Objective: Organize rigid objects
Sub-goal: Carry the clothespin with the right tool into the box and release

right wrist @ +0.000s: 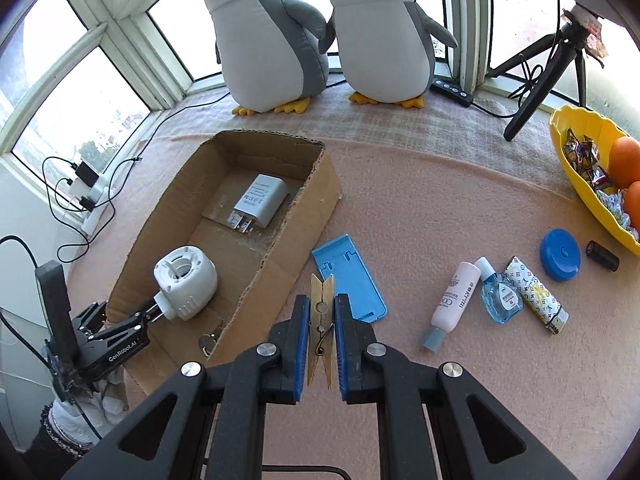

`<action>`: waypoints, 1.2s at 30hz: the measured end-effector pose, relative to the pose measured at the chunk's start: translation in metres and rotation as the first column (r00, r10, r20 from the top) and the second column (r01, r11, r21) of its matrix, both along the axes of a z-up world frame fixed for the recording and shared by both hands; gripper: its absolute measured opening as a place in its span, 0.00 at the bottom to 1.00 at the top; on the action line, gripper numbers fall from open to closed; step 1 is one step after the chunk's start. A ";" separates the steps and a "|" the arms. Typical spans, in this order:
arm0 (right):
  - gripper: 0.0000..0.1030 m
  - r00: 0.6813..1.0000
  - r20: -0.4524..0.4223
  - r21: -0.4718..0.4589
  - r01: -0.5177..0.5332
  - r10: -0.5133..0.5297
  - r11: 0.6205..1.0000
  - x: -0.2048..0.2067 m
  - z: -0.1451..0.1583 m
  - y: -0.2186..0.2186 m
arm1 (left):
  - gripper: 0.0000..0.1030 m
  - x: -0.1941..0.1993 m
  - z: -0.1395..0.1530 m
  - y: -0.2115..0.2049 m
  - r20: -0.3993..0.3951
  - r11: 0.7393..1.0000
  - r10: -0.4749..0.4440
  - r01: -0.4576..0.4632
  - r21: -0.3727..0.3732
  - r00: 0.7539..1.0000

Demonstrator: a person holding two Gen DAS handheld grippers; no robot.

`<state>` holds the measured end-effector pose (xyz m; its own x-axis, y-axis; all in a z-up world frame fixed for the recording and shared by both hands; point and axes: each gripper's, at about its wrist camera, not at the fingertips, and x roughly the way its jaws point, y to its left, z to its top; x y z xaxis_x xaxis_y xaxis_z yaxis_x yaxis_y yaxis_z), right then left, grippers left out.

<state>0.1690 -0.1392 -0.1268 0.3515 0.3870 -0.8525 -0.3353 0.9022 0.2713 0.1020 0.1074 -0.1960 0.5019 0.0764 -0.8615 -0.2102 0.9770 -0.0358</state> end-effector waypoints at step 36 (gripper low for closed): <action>0.51 0.977 0.018 0.075 -0.212 0.212 0.974 -0.052 0.000 0.093 | 0.63 0.000 0.000 0.001 0.001 1.000 0.000 0.000 -0.002 1.000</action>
<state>0.1169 -0.0462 -0.1266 0.2629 0.5169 -0.8147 -0.5199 0.7872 0.3317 0.1018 0.1087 -0.1963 0.5024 0.0746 -0.8614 -0.2106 0.9768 -0.0382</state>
